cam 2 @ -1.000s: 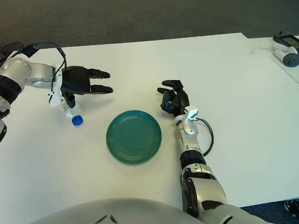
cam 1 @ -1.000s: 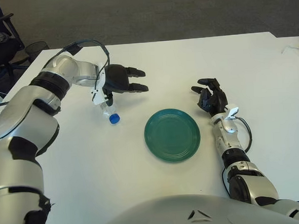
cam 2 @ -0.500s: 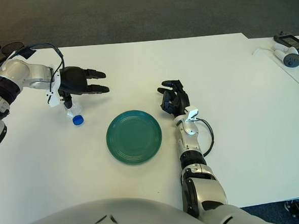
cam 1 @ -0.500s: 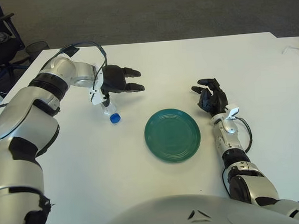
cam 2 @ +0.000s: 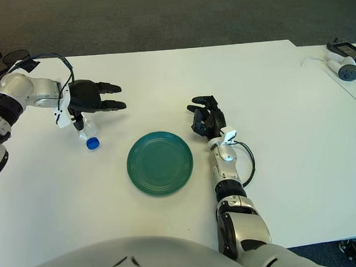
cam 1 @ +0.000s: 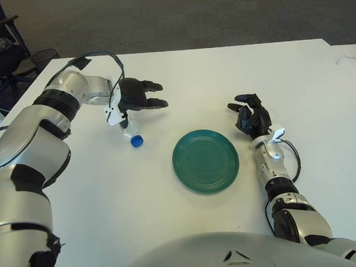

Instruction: Put the bottle into the plate.

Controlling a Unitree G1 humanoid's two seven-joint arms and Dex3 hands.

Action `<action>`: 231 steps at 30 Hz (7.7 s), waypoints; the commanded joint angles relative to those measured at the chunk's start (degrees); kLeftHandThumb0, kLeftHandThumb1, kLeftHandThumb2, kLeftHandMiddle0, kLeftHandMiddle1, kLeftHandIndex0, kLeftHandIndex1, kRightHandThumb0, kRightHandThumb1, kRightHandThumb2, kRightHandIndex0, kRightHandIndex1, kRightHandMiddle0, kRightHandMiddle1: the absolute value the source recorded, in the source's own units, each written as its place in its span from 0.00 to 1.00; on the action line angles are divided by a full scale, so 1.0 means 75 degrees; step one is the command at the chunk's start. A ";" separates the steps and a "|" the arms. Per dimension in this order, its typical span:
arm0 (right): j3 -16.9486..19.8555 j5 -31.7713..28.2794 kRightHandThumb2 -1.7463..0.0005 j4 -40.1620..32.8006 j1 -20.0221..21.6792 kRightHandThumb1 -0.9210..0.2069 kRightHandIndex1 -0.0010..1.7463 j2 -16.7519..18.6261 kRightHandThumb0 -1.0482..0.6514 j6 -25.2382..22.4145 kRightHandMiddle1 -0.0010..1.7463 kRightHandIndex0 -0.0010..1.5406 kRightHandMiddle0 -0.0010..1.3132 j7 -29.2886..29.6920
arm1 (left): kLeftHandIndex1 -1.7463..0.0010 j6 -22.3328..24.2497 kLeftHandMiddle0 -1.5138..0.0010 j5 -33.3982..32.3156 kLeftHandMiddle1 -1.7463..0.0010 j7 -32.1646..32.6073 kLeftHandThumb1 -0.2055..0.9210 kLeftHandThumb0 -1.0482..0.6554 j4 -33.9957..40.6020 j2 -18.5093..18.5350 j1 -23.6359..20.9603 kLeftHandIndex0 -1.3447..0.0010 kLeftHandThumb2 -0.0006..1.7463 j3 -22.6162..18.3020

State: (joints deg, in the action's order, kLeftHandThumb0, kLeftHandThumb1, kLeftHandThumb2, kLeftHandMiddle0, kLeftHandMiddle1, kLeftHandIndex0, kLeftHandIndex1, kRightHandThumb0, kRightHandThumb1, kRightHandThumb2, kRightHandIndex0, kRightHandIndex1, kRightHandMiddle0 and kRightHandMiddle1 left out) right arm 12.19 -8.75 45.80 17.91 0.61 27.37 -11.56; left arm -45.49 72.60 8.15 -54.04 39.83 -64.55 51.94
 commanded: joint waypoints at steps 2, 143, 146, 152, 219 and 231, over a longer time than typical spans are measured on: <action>0.0081 -0.0152 0.39 0.0935 -0.0912 0.26 0.54 0.0089 0.37 -0.0839 0.77 0.21 0.17 -0.0009 | 1.00 -0.0028 1.00 -0.0047 1.00 0.0213 0.99 0.00 -0.0023 0.0137 -0.0013 1.00 0.06 -0.0072; -0.0064 -0.0084 0.71 0.0369 -0.1147 0.00 0.55 -0.0005 0.41 -0.1010 0.99 0.24 0.16 0.0225 | 0.08 0.2423 0.51 -0.0731 0.02 0.2158 0.33 0.61 -0.2972 -0.1629 0.1036 0.57 0.82 0.0749; -0.0060 -0.0089 0.71 0.0423 -0.1116 0.00 0.55 -0.0001 0.41 -0.0980 0.99 0.24 0.16 0.0212 | 0.03 0.2348 0.42 -0.0792 0.14 0.2340 0.23 0.61 -0.2972 -0.1643 0.1116 0.52 0.87 0.0712; -0.0057 -0.0104 0.71 0.0431 -0.1094 0.00 0.56 0.0021 0.41 -0.1001 0.99 0.24 0.16 0.0207 | 0.00 0.2216 0.35 -0.0887 0.20 0.2600 0.14 0.62 -0.2988 -0.1621 0.1168 0.48 0.92 0.0662; -0.0012 -0.0063 0.71 0.1242 -0.0673 0.00 0.57 0.0028 0.41 -0.0975 1.00 0.21 0.15 0.0204 | 0.00 -0.0923 0.45 -0.3219 0.05 0.3698 0.24 0.61 -0.1795 -0.0889 -0.0185 0.57 0.91 -0.2140; 0.0082 -0.0139 0.71 0.1395 -0.0605 0.00 0.59 0.0064 0.41 -0.0926 0.99 0.23 0.16 0.0112 | 0.00 -0.1649 0.44 -0.5186 0.05 0.1560 0.23 0.61 -0.1205 -0.1192 0.0148 0.56 0.92 -0.3490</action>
State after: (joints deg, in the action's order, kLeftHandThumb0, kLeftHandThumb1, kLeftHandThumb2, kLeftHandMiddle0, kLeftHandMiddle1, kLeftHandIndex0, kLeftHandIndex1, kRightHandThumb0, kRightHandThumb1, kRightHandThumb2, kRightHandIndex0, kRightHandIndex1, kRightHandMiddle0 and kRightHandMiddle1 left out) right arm 12.13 -8.90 48.20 19.71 -0.05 27.09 -11.51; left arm -56.77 37.08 24.64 -64.24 31.83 -64.54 27.87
